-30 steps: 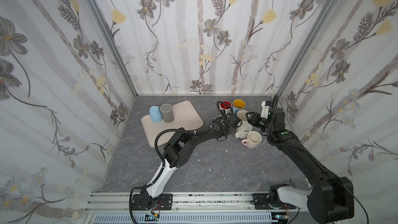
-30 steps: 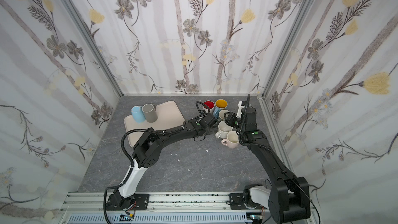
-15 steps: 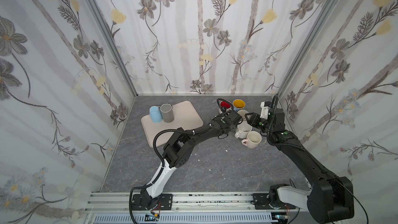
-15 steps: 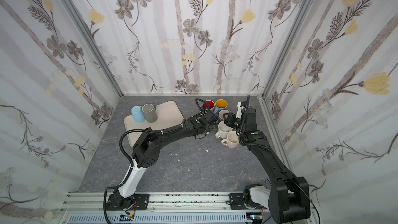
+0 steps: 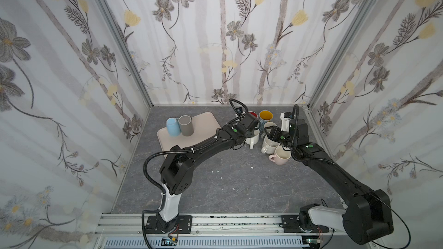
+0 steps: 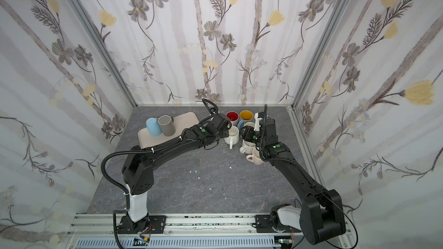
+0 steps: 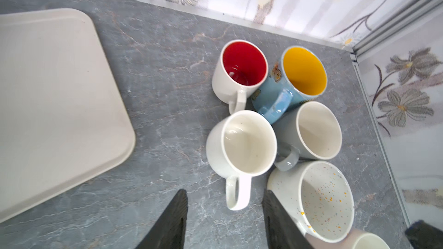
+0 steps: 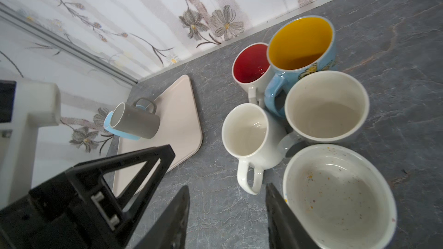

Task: Turn the mug right side up
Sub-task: 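Move the left gripper over the grey mug on the tray while the right gripper withdraws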

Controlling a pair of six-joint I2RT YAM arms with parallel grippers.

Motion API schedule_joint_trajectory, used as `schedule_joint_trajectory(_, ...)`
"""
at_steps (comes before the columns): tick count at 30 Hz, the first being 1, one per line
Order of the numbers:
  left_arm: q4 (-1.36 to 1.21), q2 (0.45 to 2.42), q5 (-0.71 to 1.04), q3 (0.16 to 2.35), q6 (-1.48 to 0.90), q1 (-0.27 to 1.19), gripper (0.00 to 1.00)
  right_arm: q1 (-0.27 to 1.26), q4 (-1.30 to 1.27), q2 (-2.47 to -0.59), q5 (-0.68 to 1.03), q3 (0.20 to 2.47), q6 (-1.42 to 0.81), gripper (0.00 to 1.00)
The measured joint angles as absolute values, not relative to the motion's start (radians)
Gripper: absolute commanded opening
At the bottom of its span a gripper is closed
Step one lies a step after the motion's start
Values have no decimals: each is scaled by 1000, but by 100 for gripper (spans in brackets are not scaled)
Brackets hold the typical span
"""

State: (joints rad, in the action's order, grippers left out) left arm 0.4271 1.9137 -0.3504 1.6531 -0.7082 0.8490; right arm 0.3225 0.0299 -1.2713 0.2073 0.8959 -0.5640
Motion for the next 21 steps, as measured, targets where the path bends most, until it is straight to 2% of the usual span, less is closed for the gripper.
schedule_joint_trajectory(6, 393, 1723, -345, 1433, -680, 724, 55, 422, 26, -1388, 180, 971, -564, 51)
schedule_joint_trajectory(13, 303, 1540, -280, 1211, -646, 478, 61, 531, 18, -1531, 170, 1068, -564, 51)
schedule_joint_trajectory(17, 260, 1530, -210, 1203, -599, 336, 63, 572, 19, -1629, 170, 1147, -564, 50)
schedule_joint_trajectory(21, 221, 1616, -149, 1283, -571, 216, 64, 605, 20, -1698, 177, 1211, -564, 50)
